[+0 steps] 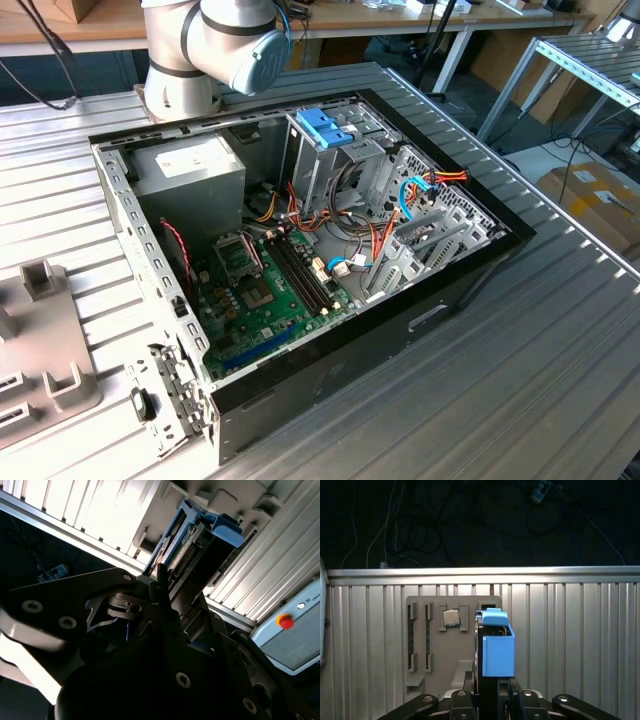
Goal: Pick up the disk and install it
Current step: 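Pick up the disk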
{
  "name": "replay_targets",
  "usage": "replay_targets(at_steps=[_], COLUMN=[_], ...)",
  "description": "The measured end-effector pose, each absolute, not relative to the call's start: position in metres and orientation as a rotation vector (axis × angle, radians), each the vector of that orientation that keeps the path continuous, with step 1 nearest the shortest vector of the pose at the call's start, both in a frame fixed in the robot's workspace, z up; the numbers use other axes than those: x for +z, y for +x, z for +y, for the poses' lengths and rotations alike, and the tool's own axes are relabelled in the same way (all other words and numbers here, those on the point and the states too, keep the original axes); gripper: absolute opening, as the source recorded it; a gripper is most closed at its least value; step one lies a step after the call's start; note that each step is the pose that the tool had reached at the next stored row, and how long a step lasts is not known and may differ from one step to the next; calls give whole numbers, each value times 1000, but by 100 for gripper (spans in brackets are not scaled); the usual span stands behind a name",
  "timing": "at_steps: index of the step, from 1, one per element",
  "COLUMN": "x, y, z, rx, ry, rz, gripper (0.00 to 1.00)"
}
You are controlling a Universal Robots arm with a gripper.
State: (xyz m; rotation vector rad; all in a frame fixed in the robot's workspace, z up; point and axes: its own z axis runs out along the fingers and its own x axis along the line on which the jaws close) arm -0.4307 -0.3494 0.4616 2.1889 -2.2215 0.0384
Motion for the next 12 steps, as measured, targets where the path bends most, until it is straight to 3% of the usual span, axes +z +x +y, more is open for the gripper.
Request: replay_targets(at_steps=[12], x=[480], y=[-431], z=[-349], rx=[38], ry=[2189], rz=[-2222], gripper=[35])
